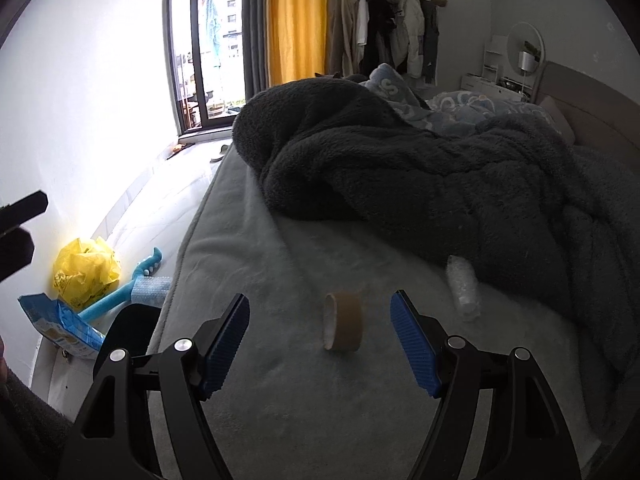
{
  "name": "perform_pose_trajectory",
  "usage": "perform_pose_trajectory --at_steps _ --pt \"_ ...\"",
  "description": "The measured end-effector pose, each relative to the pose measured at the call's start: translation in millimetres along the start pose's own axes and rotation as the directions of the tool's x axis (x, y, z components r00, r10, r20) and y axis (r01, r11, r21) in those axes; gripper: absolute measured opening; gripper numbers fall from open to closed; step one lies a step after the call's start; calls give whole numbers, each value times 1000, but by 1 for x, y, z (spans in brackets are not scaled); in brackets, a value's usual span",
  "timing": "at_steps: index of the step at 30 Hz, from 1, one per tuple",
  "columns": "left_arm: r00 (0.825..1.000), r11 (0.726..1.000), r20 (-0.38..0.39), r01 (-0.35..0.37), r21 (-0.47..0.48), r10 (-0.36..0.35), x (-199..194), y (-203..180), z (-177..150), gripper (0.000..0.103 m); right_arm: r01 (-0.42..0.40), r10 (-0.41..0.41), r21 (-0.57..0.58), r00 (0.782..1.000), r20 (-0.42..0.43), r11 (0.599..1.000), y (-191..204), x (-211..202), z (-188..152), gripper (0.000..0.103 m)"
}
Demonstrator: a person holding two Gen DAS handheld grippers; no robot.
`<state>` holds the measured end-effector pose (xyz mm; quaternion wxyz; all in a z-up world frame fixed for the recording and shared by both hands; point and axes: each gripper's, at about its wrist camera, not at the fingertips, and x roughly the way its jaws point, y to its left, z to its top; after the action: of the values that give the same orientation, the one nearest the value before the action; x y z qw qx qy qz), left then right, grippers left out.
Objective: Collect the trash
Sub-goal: 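Move both tools back to the bed, right tool toward the remaining tape roll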
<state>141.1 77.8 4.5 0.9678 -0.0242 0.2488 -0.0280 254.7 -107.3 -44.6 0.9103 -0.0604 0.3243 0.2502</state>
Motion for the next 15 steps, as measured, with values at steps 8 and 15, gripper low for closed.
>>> perform_pose_trajectory --at_steps 8,15 --pt "996 998 -63 61 35 -59 34 -20 -5 99 41 -41 28 999 11 999 -44 19 9 74" --pt "991 995 -88 102 15 -100 63 -33 -12 99 49 -49 86 999 0 995 -81 35 10 74"
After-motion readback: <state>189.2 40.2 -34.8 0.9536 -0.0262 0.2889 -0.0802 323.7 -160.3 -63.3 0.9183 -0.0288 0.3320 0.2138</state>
